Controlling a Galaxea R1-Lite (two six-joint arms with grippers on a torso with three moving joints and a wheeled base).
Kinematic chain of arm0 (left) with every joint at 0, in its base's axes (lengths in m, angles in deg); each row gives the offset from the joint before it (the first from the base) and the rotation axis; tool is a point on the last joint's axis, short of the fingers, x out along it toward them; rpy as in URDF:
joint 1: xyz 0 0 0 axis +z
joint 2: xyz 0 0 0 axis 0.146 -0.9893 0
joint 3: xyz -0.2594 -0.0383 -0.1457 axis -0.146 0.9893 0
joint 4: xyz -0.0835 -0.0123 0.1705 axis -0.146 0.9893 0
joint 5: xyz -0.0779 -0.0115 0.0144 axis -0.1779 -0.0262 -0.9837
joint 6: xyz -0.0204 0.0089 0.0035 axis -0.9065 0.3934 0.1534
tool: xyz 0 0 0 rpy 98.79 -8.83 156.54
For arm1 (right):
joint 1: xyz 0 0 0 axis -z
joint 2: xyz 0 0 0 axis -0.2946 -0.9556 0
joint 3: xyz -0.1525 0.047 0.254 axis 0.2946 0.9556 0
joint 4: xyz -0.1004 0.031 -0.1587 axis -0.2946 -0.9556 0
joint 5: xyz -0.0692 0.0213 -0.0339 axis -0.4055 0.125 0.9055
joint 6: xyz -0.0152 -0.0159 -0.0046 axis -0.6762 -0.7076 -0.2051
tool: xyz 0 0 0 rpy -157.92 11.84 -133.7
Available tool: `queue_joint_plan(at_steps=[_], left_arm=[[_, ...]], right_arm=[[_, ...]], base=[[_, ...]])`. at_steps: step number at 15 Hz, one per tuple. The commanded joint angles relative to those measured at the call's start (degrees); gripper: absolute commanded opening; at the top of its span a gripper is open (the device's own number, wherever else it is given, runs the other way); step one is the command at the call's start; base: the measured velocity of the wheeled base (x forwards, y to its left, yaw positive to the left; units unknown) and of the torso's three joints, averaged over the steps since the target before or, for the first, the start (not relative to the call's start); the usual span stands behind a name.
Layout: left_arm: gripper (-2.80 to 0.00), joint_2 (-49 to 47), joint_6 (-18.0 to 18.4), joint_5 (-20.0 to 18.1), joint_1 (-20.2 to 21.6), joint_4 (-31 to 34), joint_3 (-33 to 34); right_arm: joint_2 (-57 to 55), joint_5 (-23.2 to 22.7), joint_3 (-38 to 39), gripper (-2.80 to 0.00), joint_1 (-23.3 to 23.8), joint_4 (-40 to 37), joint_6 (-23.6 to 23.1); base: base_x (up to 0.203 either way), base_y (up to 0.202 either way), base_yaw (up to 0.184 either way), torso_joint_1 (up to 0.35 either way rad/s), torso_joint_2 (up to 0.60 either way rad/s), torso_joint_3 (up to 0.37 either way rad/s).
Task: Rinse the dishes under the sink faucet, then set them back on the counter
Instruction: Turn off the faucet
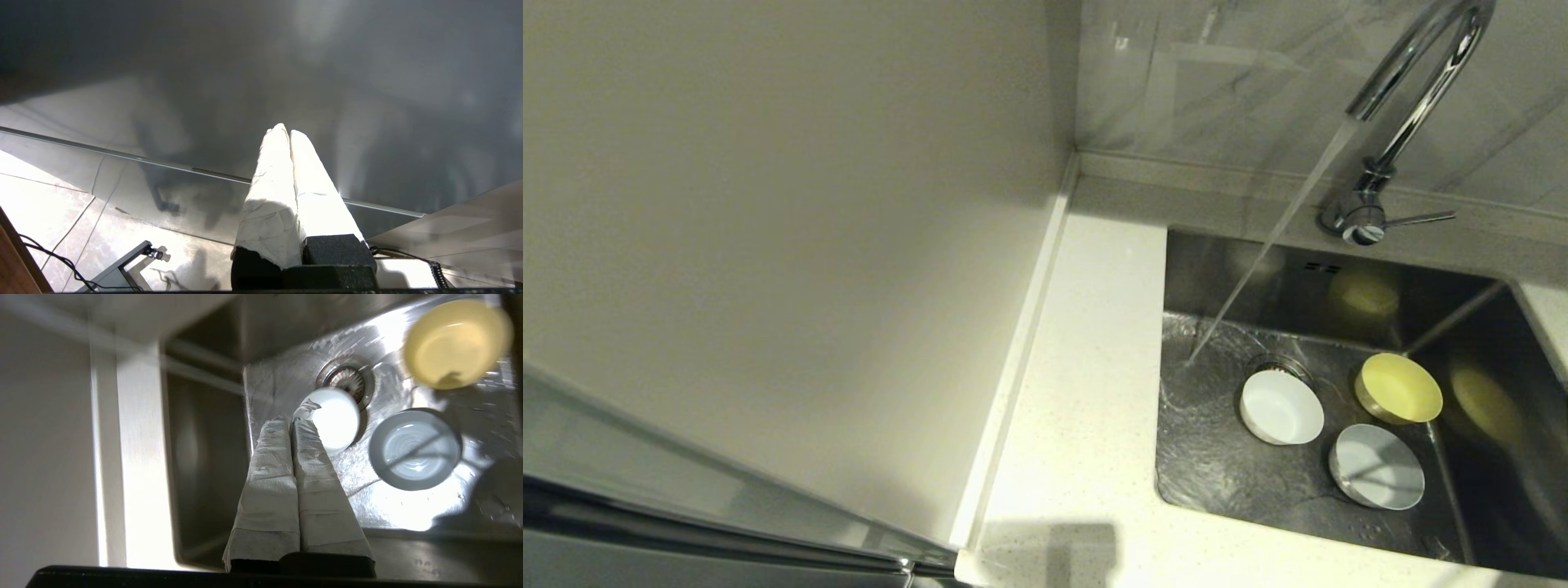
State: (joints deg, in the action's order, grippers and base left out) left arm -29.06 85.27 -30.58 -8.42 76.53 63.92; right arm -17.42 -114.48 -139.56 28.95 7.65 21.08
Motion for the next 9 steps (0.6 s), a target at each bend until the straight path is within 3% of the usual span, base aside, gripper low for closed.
queue_joint_plan(at_steps=[1, 2, 3, 5, 6, 9], left_arm=[[-2.80, 0.2, 0.0, 0.0, -0.1, 0.0, 0.0], [-2.80, 0.2, 0.0, 0.0, 0.0, 0.0, 0.0], [-2.80, 0.2, 0.0, 0.1, 0.0, 0.0, 0.0], [-2.80, 0.2, 0.0, 0.0, 0.0, 0.0, 0.0], [-2.80, 0.2, 0.0, 0.1, -0.1, 0.0, 0.0], [-2.80, 0.2, 0.0, 0.0, -0.1, 0.0, 0.0]], right_arm=[[0.0, 0.8, 0.6, -2.80, -5.8, 0.0, -2.3], [-0.2, 4.2, 0.7, -2.80, -9.8, 0.0, -5.1], [-1.1, 10.3, 0.8, -2.80, -13.1, 0.0, -10.7], [-4.5, 19.9, 0.5, -2.80, -16.5, 0.3, -25.0], [-6.4, 22.7, -0.6, -2.80, -17.1, 0.6, -29.3], [-10.2, 28.9, -5.9, -2.80, -18.6, 1.1, -32.2]], base=[[0.000, 0.000, 0.000, 0.000, 0.00, 0.000], [0.000, 0.000, 0.000, 0.000, 0.00, 0.000], [0.000, 0.000, 0.000, 0.000, 0.00, 0.000], [0.000, 0.000, 0.000, 0.000, 0.00, 0.000], [0.000, 0.000, 0.000, 0.000, 0.00, 0.000], [0.000, 0.000, 0.000, 0.000, 0.00, 0.000]])
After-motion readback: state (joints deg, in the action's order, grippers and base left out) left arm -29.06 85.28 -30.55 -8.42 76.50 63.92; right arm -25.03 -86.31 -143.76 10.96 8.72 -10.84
